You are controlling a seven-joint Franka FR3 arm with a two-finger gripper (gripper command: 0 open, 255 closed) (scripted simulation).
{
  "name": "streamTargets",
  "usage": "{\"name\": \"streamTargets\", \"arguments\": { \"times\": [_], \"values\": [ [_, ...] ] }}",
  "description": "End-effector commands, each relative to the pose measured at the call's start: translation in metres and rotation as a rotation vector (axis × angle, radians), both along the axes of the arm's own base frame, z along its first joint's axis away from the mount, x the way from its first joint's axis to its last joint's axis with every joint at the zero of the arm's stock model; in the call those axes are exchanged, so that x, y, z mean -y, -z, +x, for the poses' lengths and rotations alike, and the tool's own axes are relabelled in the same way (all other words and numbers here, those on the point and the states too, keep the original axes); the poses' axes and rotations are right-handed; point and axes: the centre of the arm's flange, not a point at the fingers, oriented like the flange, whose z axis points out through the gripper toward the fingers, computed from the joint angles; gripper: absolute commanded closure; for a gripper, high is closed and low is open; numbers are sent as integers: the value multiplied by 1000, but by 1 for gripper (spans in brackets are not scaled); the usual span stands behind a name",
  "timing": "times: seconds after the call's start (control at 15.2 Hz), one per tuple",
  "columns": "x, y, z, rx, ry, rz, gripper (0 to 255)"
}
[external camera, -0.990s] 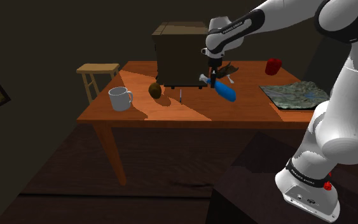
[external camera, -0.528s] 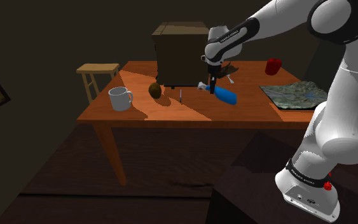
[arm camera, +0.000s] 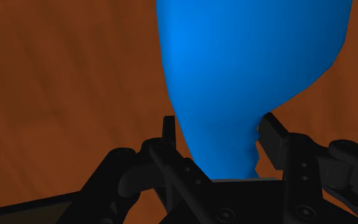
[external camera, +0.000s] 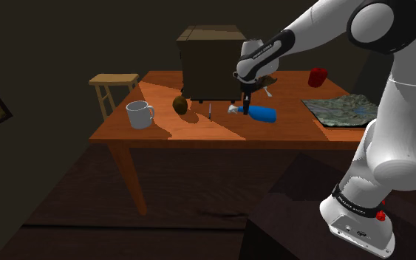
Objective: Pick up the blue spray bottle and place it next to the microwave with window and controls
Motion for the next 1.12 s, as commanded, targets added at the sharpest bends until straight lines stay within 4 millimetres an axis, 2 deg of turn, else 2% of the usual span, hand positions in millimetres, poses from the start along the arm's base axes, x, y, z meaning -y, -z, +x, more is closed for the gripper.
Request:
{"name": "streamTargets", "arguments": {
  "times": [0.0, 0.26, 0.33, 0.66, 0.92, 1.06],
  "values": [
    [0, 1, 0, 1, 0, 0, 255],
    [0, 1, 0, 1, 0, 0, 255],
    [0, 1, 0, 1, 0, 0, 0],
    [0, 1, 0, 1, 0, 0, 0],
    [-2, -49, 1, 1, 0, 0, 0],
    [-2, -49, 1, 1, 0, 0, 0]
  ]
}}
